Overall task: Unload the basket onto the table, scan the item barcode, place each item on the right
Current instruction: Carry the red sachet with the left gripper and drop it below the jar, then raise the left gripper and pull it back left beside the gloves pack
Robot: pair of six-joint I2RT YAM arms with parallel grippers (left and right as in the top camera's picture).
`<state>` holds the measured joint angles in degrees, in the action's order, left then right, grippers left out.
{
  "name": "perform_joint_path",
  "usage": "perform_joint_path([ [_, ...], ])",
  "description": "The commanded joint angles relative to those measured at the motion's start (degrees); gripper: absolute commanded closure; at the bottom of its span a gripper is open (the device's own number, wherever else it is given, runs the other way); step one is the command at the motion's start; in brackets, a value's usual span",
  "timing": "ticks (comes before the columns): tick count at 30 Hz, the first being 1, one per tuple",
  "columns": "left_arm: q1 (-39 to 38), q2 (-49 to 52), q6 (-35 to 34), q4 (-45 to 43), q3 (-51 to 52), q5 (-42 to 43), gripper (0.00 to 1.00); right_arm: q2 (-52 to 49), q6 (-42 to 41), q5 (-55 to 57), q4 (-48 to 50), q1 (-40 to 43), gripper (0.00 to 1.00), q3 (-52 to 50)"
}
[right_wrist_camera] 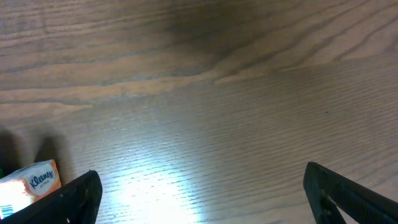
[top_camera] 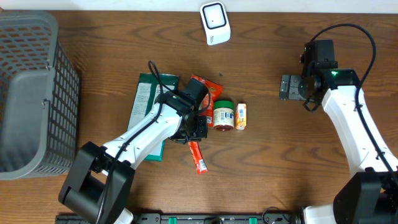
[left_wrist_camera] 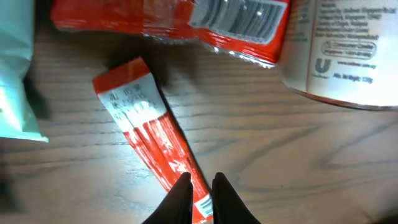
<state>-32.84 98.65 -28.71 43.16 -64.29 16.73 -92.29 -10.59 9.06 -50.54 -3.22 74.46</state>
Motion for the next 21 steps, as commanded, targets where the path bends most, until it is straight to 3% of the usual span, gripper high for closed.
perform_joint_path([
  [1,-0.13,0.37,0.31,0.02,0.48,-3.48,0.87,0.57,0.57,0.94,-0.02,0.15,0.01,0.59],
  [3,-0.04,0.35,1.05,-0.02,0.44,-3.56,0.83,0.57,0.57,0.94,-0.02,0.17,0.01,0.59],
  [8,0.15,-1.57,1.03,0.74,-1.88,-3.5,0.6,0.57,0.57,0.94,-0.02,0.17,0.01,0.59],
  [15,2.23,-8.74,3.34,0.92,-3.76,-4.17,0.41,0.57,0.57,0.94,-0.02,0.17,0.01,0.59],
  [21,12.63,-17.16,3.61,3.43,-3.91,-6.14,0.34,0.57,0.57,0.94,-0.02,0.17,0.01,0.59],
])
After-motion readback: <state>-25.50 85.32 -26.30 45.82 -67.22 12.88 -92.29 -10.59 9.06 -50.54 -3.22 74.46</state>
